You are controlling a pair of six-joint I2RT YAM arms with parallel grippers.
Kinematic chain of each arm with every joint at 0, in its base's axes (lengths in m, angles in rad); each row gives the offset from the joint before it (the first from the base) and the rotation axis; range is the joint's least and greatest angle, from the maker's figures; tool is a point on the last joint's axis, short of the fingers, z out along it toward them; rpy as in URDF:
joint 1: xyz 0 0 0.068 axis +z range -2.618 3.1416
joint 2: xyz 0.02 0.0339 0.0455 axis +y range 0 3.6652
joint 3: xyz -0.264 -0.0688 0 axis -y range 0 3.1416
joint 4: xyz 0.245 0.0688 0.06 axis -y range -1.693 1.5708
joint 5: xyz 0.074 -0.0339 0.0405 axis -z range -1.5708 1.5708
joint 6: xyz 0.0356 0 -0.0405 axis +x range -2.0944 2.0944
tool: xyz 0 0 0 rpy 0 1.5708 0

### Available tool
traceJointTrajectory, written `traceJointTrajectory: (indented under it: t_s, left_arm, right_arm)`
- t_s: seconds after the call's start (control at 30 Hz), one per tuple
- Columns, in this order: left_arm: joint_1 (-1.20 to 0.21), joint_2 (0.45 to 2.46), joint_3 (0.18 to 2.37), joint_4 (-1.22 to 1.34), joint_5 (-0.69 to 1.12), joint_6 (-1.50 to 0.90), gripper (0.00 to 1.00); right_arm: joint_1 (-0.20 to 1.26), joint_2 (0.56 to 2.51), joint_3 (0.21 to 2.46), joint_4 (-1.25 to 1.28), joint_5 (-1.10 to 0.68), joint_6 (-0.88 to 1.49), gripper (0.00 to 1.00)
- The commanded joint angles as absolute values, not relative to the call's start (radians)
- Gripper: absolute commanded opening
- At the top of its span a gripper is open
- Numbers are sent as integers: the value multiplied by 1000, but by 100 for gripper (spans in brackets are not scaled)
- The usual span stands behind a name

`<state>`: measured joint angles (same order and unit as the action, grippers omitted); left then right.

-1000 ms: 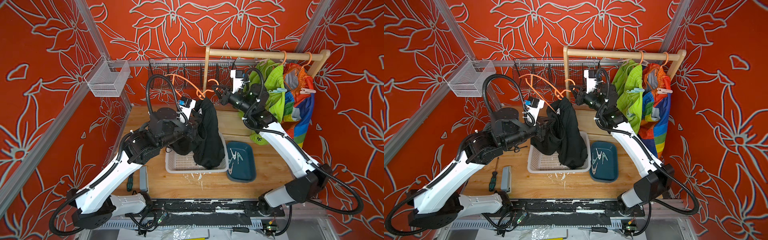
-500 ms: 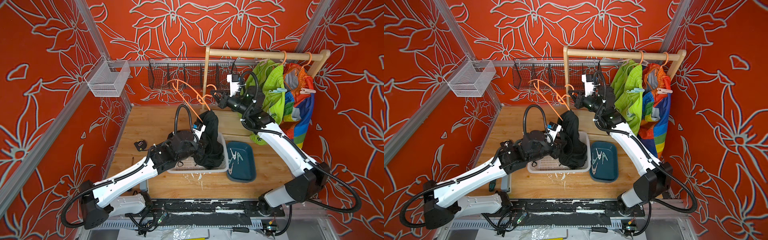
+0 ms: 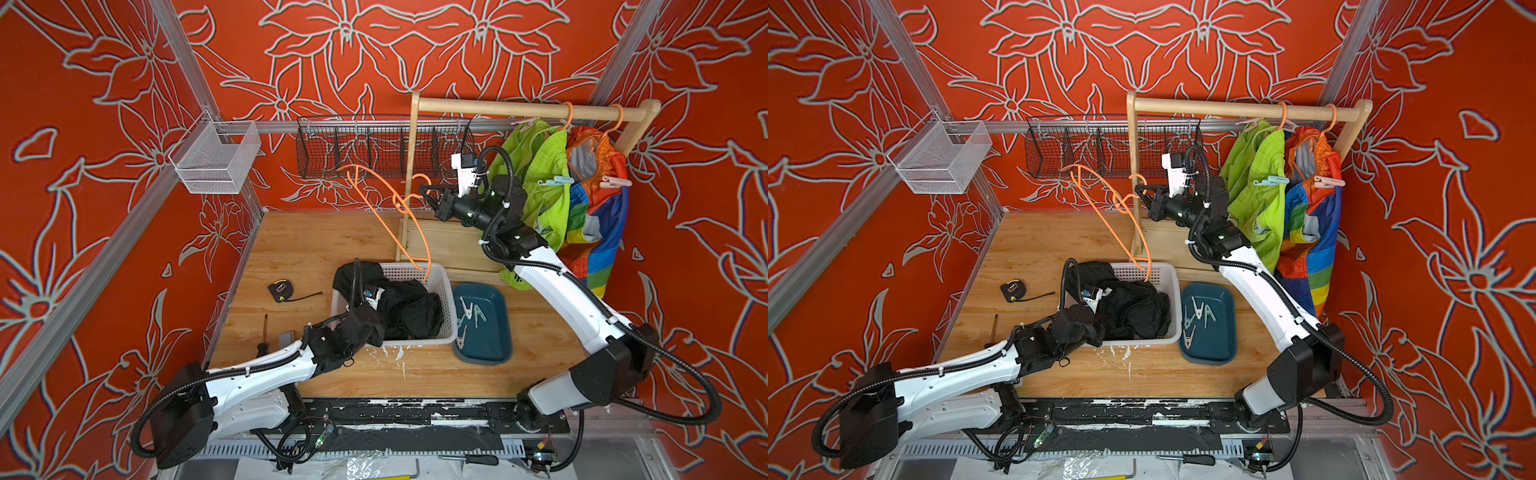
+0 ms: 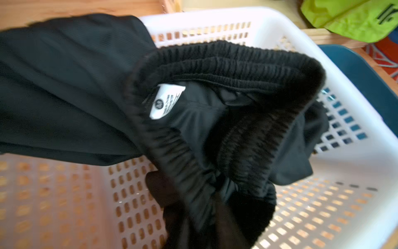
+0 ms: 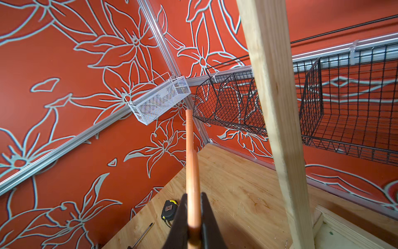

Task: Remove the clothespins securing shorts to the hanger
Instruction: Remove the shorts from the hanger, then adjust the shorts in the basket.

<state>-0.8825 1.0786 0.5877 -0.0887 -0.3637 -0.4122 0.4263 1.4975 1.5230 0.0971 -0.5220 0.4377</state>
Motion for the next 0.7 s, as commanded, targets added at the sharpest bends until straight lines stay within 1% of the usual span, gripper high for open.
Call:
traceJointTrajectory:
  t_s: [0.0,0.07,0.13,0.17,0.3,0.4,0.5,0.57,0.67]
  left_arm:
    - [-873,1041,651,-107,-474,-395,97]
    - [-828,1028,694,-148,-437,-385,97]
    - [-749,1025,756,-217,-340,-392,97]
    - [-726,1023,782,-246,-322,-394,97]
    - [-682,996,891,-324,-359,-310,97]
    - [-593,1005,995,-388,-362,-245,97]
    - [-436,1094,1081,-485,-294,-254,97]
    - [-357,1154,1100,-519,-260,-261,97]
    - [-296,1238,1109,-545,-226,-253,97]
  right_arm:
    - [428,1442,1525,111,-547,436,0]
    - [431,1430,1509,94,-555,425,0]
    - [433,1415,1495,64,-554,400,0]
    - [432,1409,1492,48,-552,386,0]
    - [433,1380,1491,-72,-547,315,0]
    - [433,1352,1480,-135,-546,284,0]
    - [433,1321,1451,-144,-549,285,0]
    - [433,1302,1432,-149,-551,287,0]
    - [433,1276,1411,-158,-550,288,0]
